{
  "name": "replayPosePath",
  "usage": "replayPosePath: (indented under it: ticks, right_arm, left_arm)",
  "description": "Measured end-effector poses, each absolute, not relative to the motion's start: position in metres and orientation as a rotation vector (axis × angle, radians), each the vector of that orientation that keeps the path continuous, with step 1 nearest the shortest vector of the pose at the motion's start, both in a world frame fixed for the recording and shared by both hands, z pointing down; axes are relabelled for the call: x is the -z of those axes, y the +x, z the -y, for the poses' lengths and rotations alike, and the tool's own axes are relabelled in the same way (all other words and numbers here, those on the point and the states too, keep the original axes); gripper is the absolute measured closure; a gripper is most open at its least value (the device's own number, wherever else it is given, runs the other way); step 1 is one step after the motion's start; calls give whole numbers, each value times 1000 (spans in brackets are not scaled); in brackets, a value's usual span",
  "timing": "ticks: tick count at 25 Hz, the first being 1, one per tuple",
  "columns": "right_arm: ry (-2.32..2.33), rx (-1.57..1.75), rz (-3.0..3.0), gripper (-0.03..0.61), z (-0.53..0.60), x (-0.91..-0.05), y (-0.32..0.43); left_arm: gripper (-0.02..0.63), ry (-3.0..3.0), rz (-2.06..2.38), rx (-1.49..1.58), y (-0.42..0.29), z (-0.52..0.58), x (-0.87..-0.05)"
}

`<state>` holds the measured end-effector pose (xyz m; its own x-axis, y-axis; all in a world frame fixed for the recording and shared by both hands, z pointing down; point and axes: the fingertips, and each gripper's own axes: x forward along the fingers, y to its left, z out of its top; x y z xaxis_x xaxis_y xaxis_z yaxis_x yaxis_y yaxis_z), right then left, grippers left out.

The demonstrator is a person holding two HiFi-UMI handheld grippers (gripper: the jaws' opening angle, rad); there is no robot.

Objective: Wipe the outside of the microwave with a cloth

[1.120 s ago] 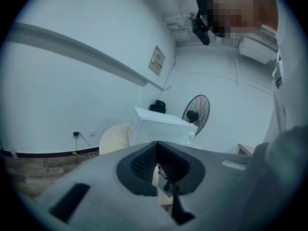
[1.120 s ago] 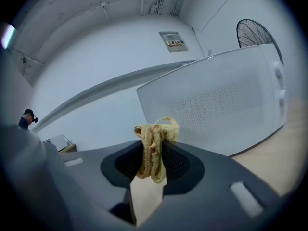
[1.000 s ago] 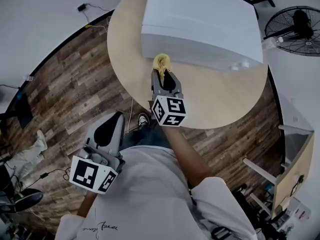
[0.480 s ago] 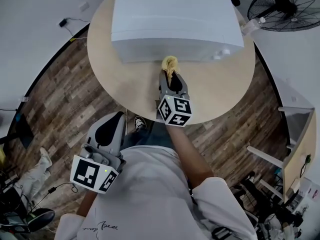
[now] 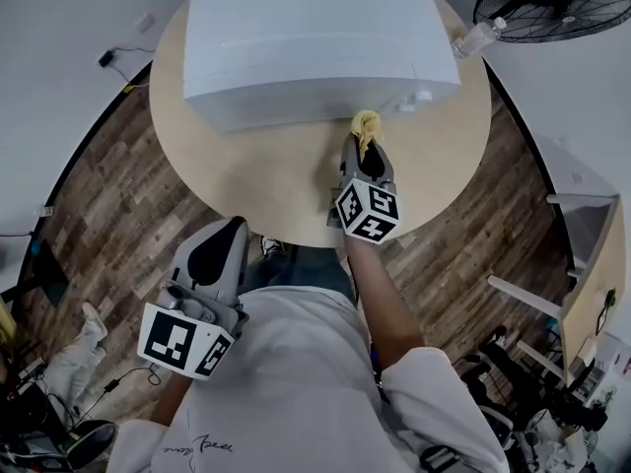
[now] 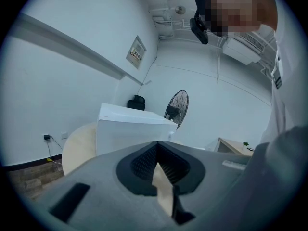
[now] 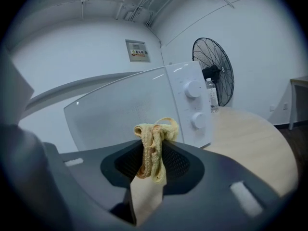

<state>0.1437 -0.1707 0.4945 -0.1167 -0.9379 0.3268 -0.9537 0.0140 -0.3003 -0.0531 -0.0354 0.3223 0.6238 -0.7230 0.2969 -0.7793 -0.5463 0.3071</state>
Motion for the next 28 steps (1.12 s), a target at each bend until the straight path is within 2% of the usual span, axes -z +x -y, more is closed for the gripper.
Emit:
replayPosePath:
  ticks: [17, 28]
  right_arm:
    - [2268, -802, 1951, 456, 185, -538, 259]
    - [2288, -860, 1959, 459, 207, -550, 259]
  left_arm:
    - [620, 2410, 1166, -246, -17, 65, -335]
    - [620, 2369, 1177, -296, -11, 64, -347]
